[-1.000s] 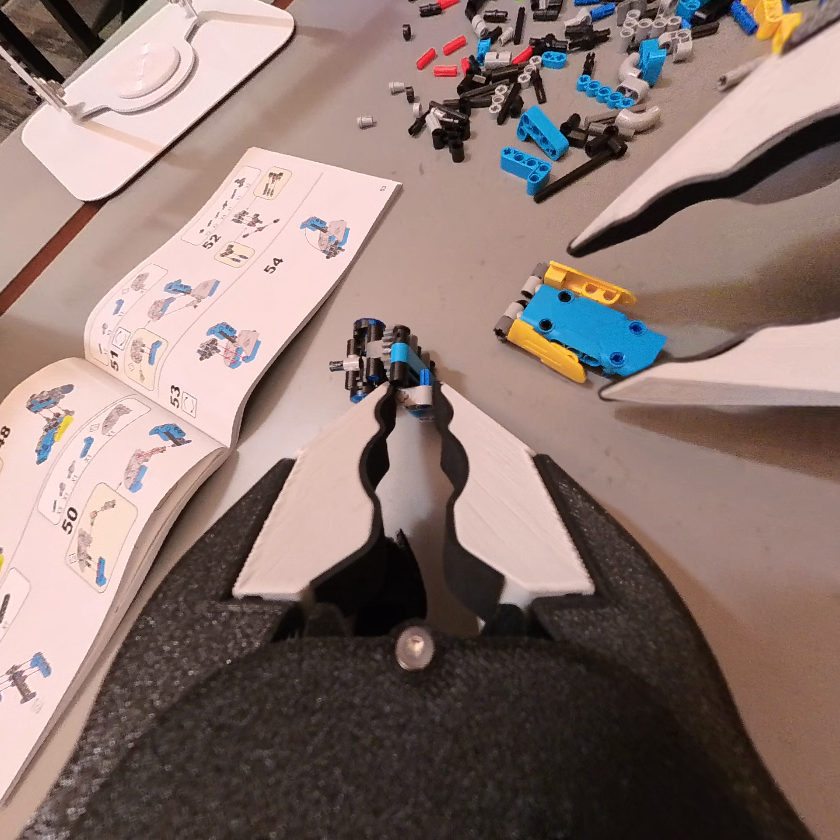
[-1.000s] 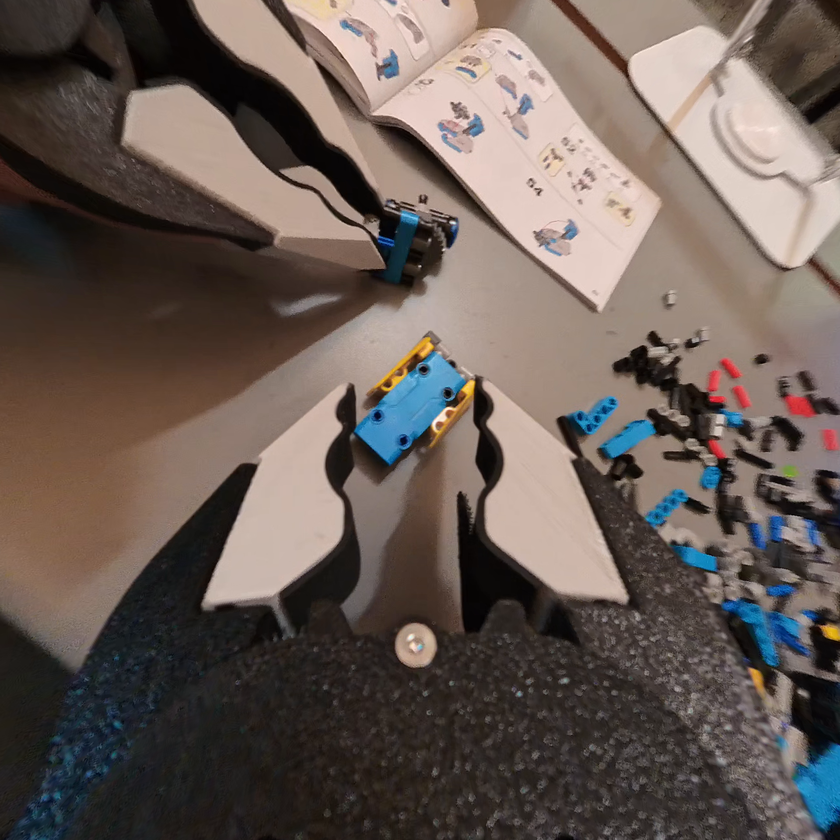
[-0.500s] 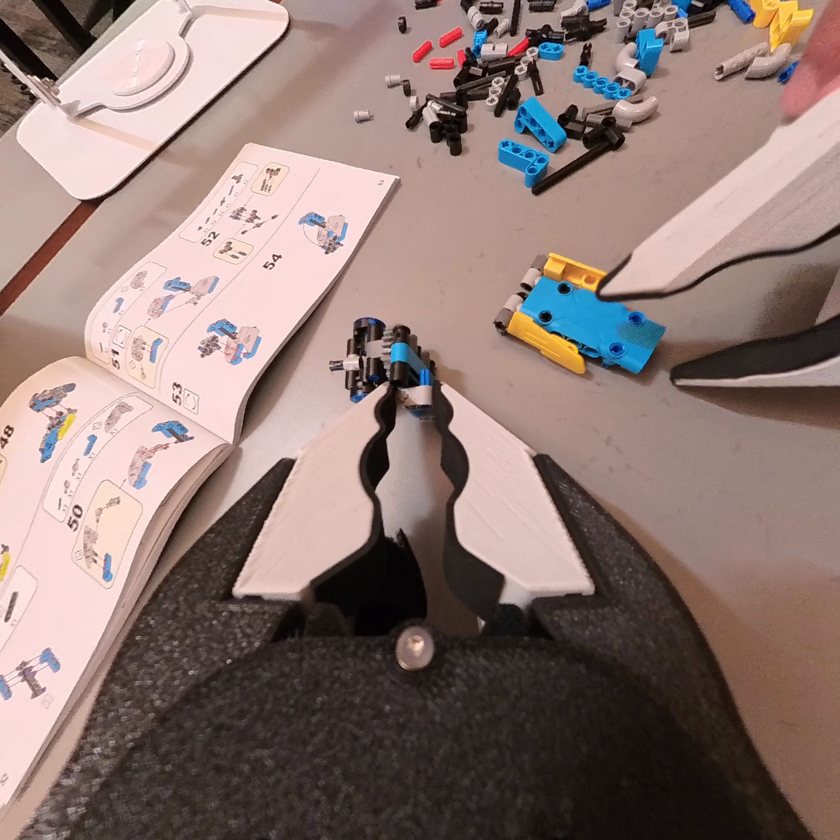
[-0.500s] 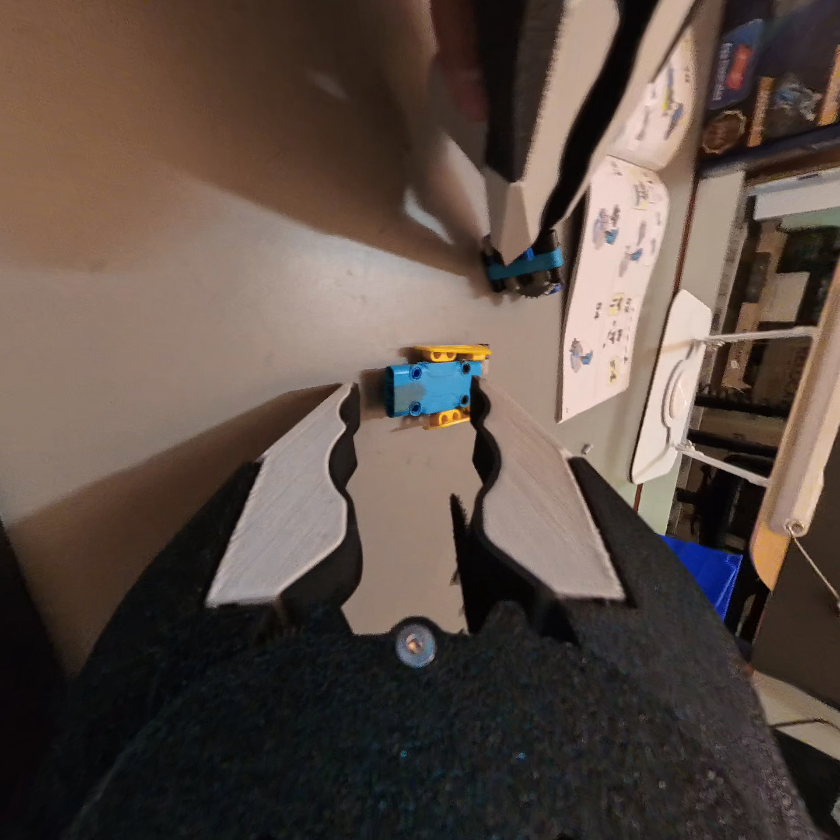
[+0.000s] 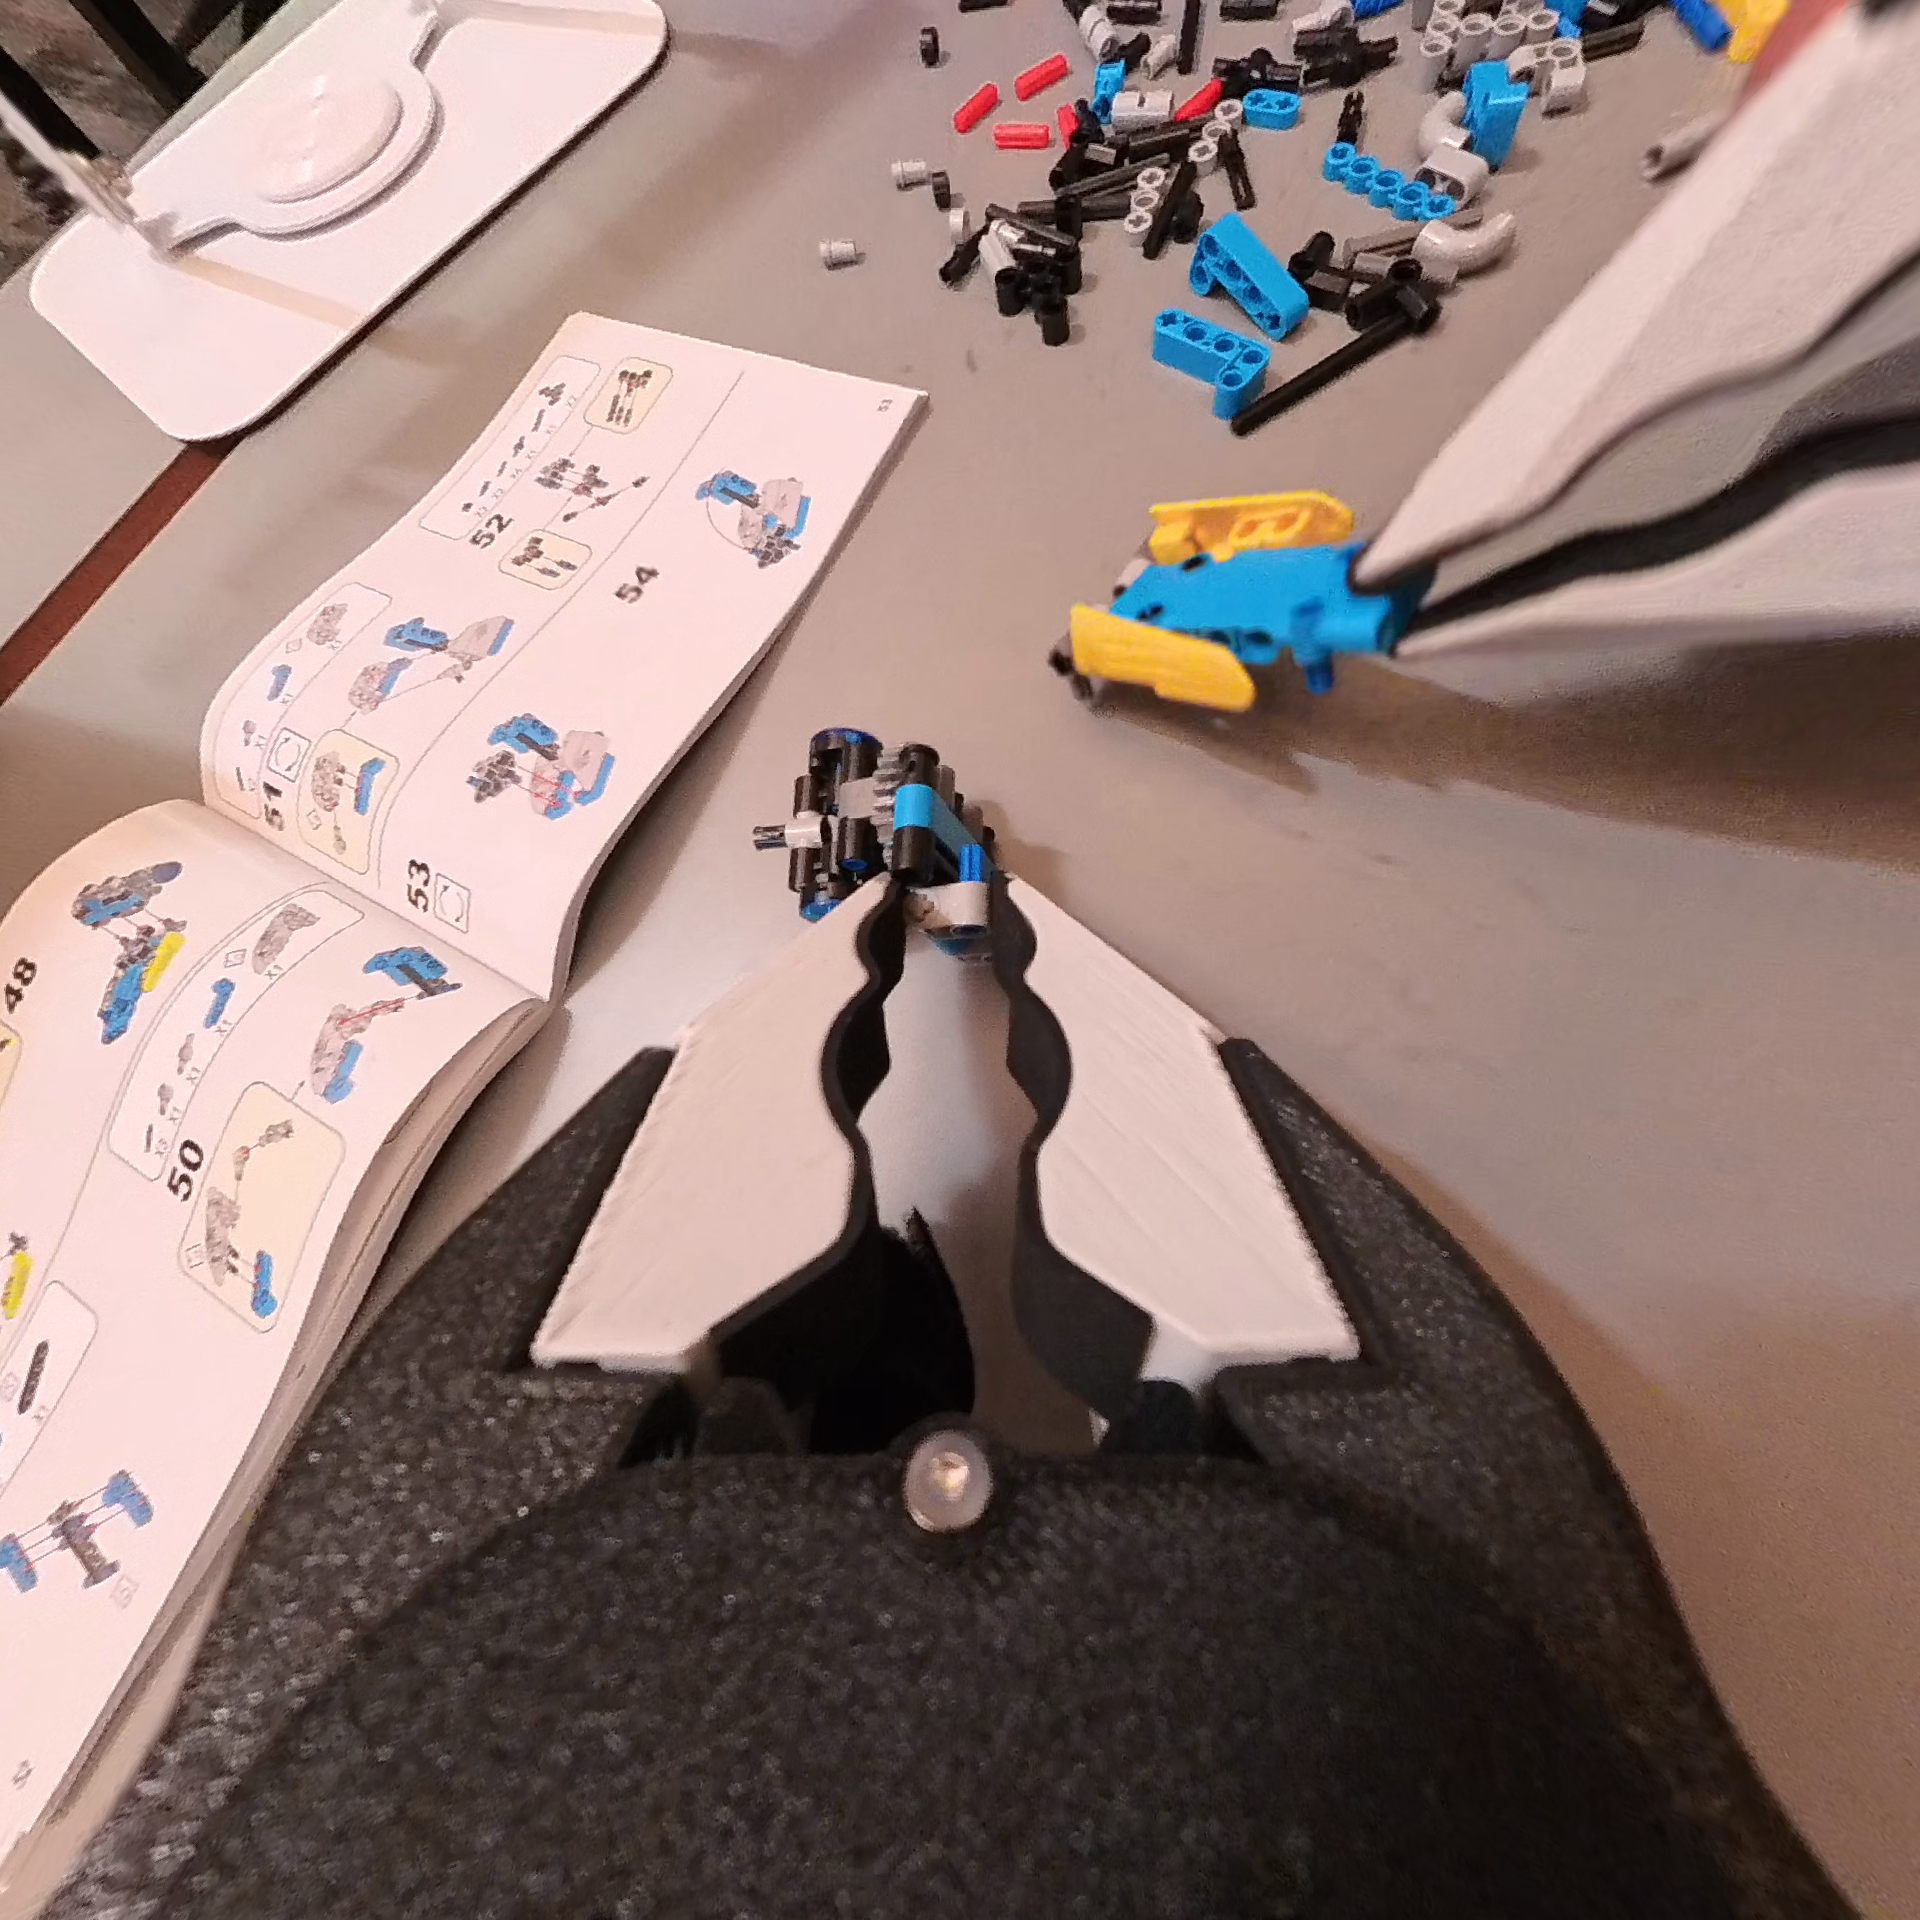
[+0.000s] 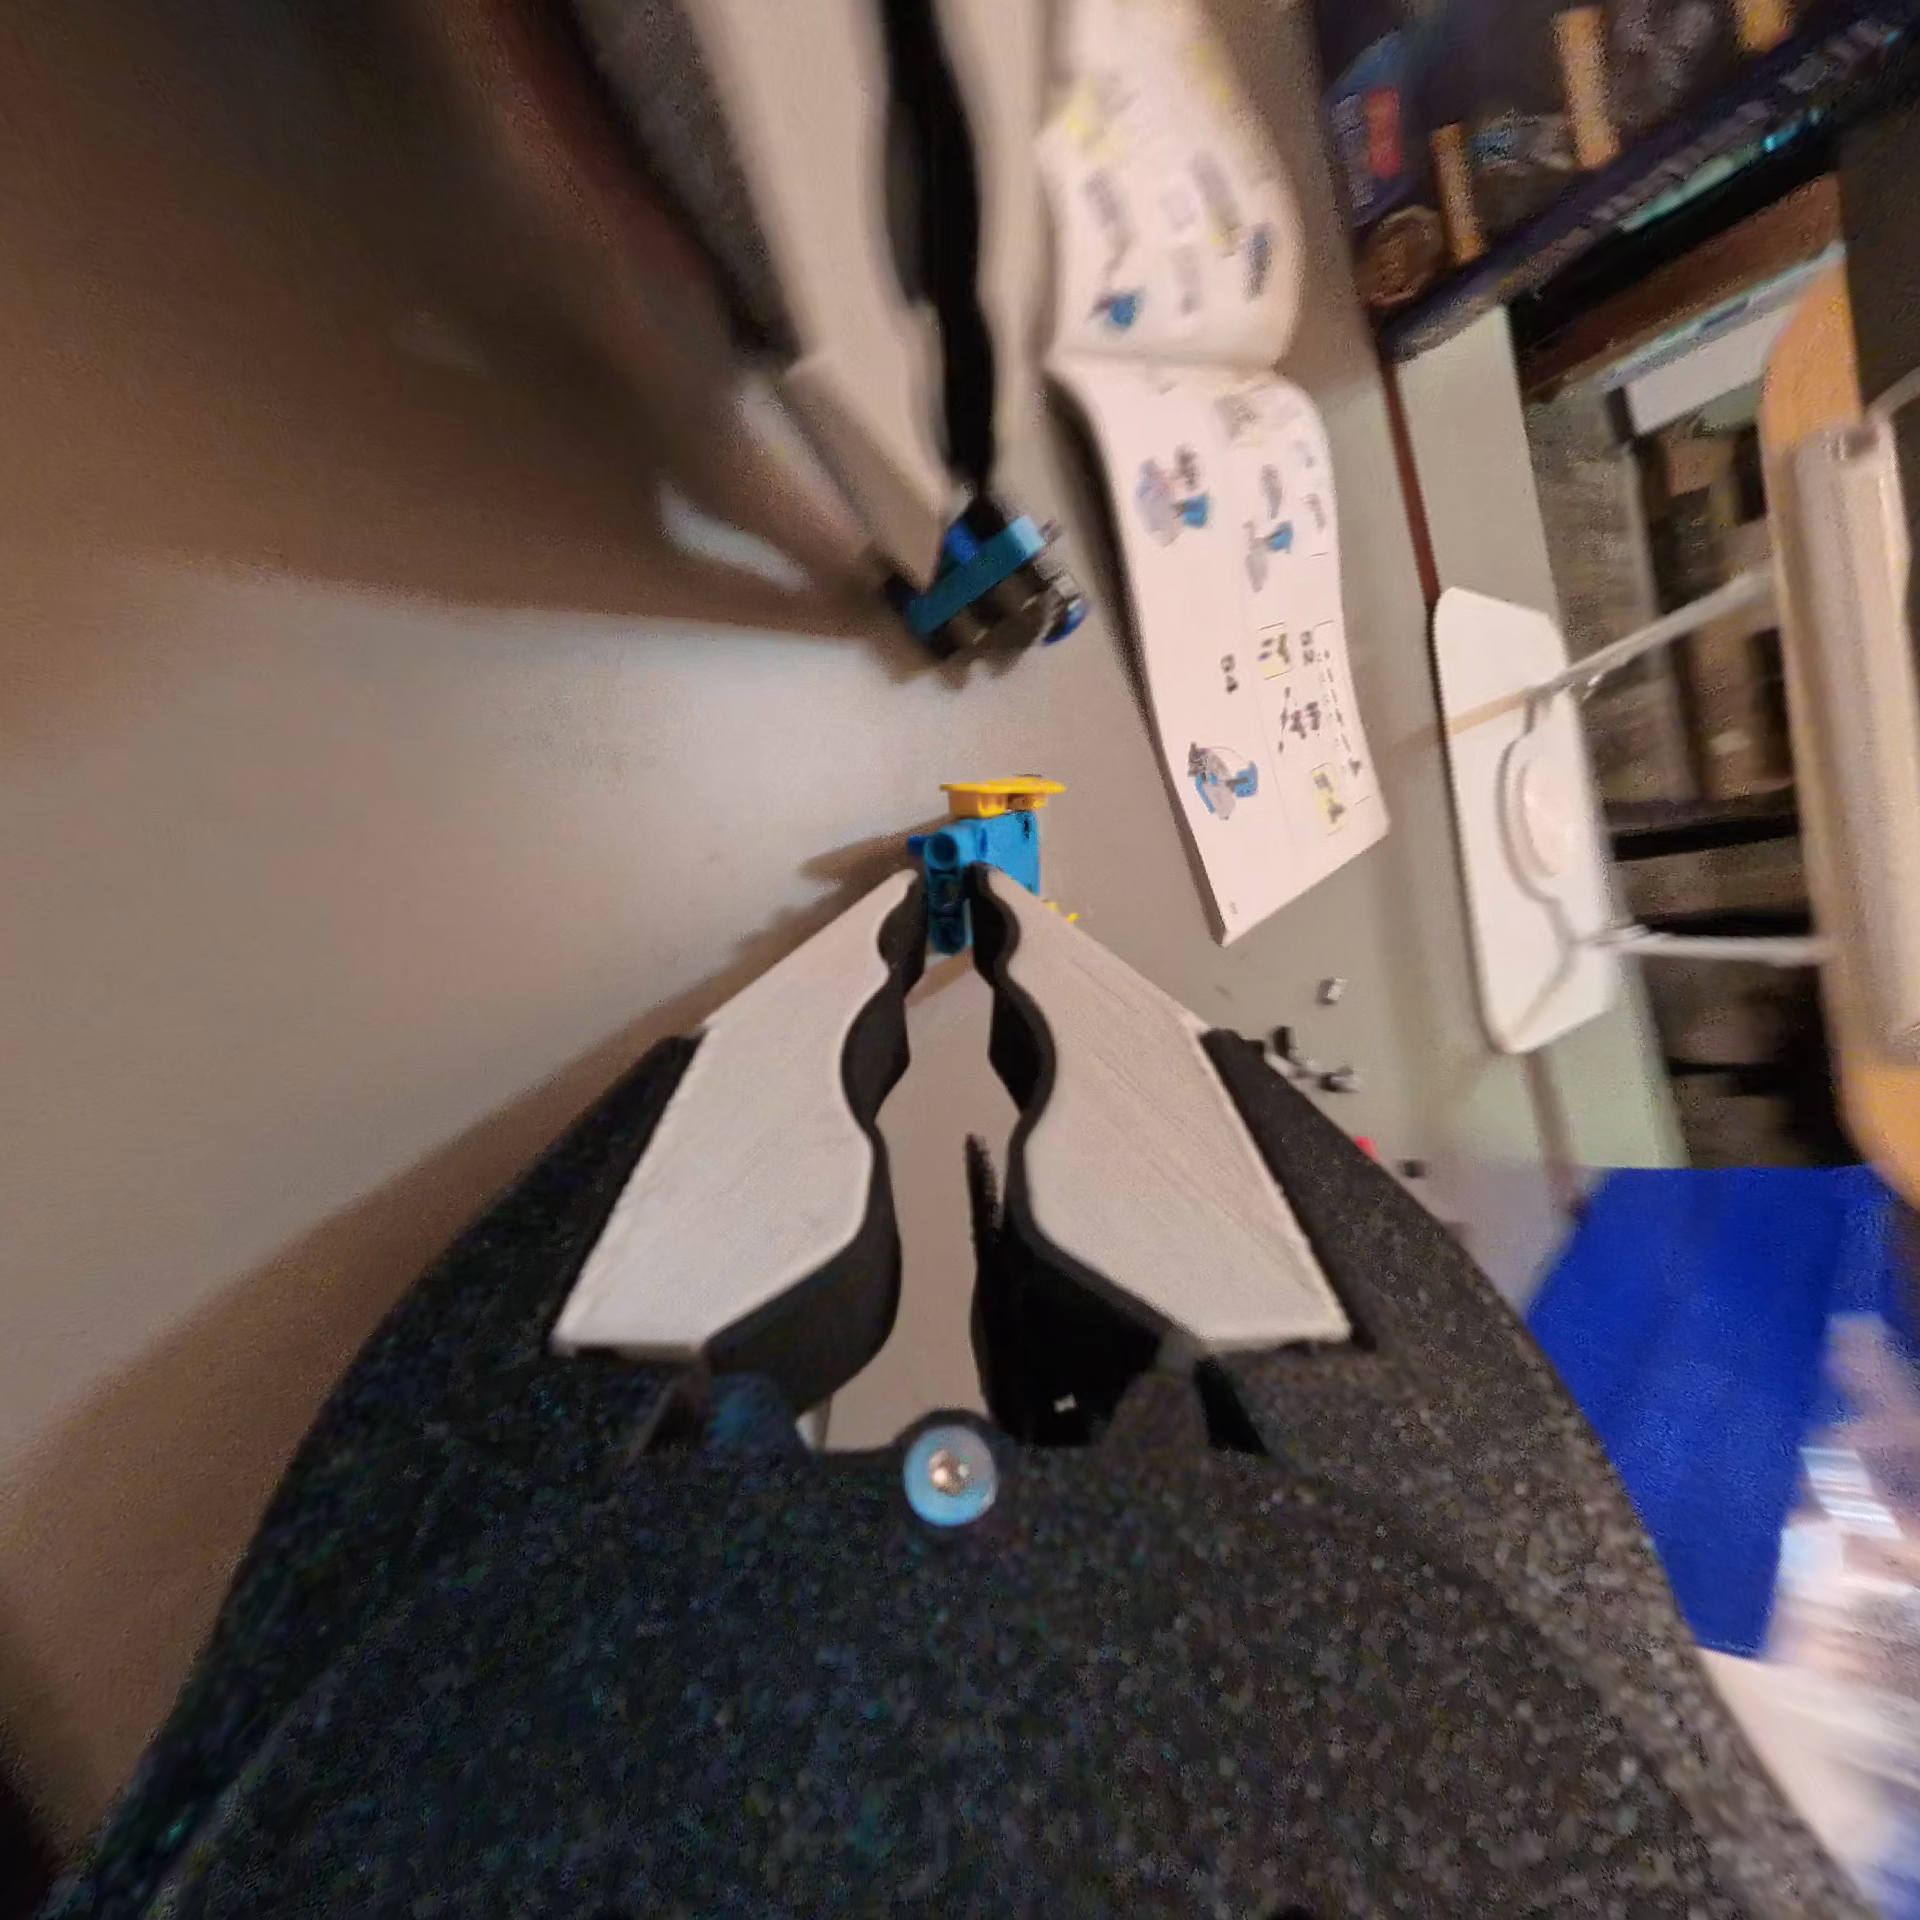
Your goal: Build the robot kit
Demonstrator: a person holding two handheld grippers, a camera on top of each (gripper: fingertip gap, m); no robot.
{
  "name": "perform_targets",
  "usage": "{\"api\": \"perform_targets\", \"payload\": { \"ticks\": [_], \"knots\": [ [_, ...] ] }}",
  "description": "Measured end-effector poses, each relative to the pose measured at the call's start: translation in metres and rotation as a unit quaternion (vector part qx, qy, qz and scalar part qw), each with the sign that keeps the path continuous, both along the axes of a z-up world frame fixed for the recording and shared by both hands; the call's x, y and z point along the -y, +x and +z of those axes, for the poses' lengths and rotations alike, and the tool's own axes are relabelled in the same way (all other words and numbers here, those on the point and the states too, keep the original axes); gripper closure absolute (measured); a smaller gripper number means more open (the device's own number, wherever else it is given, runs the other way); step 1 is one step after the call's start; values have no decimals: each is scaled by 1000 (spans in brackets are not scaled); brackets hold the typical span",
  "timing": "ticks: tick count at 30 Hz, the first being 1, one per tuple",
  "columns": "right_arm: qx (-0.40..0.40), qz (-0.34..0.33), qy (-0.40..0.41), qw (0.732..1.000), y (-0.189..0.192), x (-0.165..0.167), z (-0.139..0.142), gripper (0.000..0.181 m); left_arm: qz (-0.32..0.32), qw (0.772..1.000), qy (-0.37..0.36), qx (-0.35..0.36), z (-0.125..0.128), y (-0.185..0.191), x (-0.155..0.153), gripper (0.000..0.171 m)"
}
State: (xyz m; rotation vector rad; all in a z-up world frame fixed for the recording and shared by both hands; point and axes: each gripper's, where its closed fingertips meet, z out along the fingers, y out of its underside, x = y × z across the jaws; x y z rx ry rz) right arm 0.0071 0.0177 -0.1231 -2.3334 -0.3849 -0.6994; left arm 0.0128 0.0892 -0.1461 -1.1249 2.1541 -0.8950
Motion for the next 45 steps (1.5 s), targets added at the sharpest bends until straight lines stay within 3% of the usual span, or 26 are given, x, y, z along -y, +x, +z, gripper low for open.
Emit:
{"api": "perform_targets", "payload": {
  "ticks": [2,4,7,20,30,35,39,45],
  "knots": [
    [-138,-32,104,984,1,-6,14,174,-6,1000,-19,-2,2,0,0,156],
    [-233,-77,187,951,13,-4,21,174,-9,999,-29,-11,0,0,-1,156],
    [-347,-126,208,906,24,5,2,174,-11,999,-40,-14,-1,0,0,156],
    [-344,-143,144,917,17,9,-24,173,-18,1000,-19,2,-1,0,5,156],
    [-343,-143,132,919,13,8,-28,169,-20,1000,-6,9,-1,0,6,156],
    [-328,-146,155,920,17,7,-18,157,-17,1000,-6,11,-1,1,6,156],
    [-321,-148,181,918,26,-5,-5,137,-16,1000,-4,12,-1,1,7,156],
    [-311,-173,150,922,30,-29,-17,145,-9,1000,-16,10,-1,2,7,156]
  ]
}}
